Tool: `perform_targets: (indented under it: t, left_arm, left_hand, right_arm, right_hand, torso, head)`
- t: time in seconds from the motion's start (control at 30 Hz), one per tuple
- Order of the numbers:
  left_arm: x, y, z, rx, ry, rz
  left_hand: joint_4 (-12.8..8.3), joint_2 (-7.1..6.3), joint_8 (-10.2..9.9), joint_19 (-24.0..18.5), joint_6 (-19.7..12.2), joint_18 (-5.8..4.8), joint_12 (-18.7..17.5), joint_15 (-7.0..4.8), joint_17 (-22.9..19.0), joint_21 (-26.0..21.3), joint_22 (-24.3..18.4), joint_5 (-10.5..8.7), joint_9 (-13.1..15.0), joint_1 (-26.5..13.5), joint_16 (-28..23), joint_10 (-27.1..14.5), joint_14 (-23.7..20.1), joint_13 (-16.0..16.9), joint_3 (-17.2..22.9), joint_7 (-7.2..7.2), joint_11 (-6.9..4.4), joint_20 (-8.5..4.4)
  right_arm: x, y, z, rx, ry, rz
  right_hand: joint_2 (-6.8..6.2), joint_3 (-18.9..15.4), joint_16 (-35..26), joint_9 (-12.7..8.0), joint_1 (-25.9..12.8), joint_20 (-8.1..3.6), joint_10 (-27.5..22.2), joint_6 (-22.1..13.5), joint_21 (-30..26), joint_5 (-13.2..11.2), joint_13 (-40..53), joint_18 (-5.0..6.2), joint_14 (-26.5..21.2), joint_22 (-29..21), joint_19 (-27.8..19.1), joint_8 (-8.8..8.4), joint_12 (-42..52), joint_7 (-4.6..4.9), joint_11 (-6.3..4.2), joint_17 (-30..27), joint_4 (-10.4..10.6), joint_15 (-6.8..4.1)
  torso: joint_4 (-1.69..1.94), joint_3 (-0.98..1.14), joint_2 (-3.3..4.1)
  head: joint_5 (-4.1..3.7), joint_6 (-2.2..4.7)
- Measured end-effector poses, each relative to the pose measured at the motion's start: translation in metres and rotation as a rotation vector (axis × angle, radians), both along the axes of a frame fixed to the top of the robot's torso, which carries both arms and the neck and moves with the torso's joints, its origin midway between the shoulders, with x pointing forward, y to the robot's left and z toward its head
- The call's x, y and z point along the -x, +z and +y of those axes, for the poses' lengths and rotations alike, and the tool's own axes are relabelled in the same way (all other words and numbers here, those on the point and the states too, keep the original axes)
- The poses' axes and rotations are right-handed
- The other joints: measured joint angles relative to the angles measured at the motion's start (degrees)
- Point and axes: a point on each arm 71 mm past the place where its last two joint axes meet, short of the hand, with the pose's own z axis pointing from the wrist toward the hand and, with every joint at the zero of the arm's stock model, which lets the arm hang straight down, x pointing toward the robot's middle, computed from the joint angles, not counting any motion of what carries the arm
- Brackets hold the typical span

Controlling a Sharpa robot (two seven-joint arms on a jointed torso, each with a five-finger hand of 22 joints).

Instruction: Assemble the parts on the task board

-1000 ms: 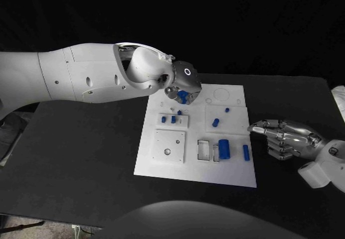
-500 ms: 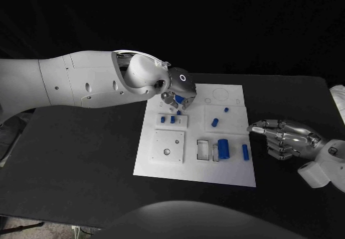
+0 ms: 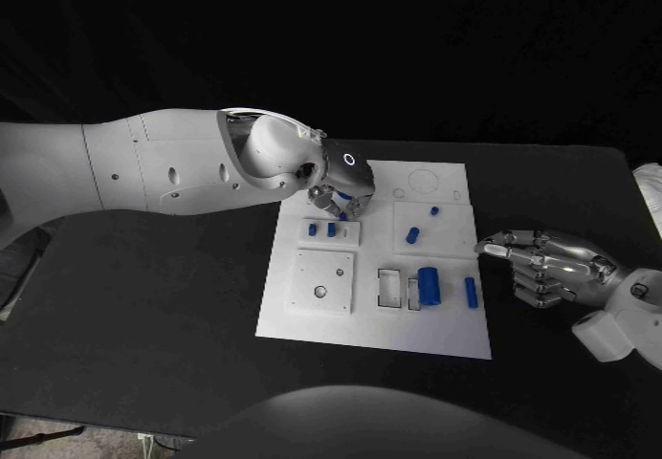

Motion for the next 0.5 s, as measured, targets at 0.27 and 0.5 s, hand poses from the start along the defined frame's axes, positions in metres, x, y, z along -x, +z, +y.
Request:
perform_targets:
  t: [0.27,0.5]
  left_arm:
    - [-0.0006,-0.0027,0.0013,0.001,0.006,0.006]
    - [-0.0023,-0.0045,0.0032,-0.001,0.013,0.002]
  left_hand:
    - [-0.16,-0.03,-0.41,0.00,-0.70,0.01,-0.66,-0.21,-0.13,0.00,0.00,0.00,-0.22,0.03,-0.22,0.00,-0.21,-0.52,-0.16,-0.16,0.00,0.00]
    - [-0.48,-0.30,-1.40,-0.08,-3.01,0.01,-1.52,-0.21,-0.23,-0.20,0.00,0.00,-0.63,0.93,-0.22,0.38,-0.21,-1.13,-0.48,-1.38,-0.43,-0.08]
  right_arm:
    - [0.0002,-0.0003,-0.0002,0.000,0.000,0.000]
    - [0.0004,-0.0004,-0.0002,-0.001,0.001,0.001]
  right_hand:
    - [0.00,0.00,0.00,0.00,0.00,0.00,0.00,0.00,0.00,0.00,0.02,0.00,0.00,0.00,0.00,0.00,0.00,0.00,0.00,-0.01,0.00,0.00]
    - [0.00,0.00,0.00,0.00,0.00,0.00,0.00,0.00,0.00,0.00,-0.03,0.00,0.00,0.00,0.00,0.00,0.02,0.00,0.00,-0.01,0.00,0.00]
  torso:
    - [-0.01,0.00,-0.01]
    - [-0.03,0.00,-0.01]
  head:
    - [0.05,0.00]
    - [0.03,0.00]
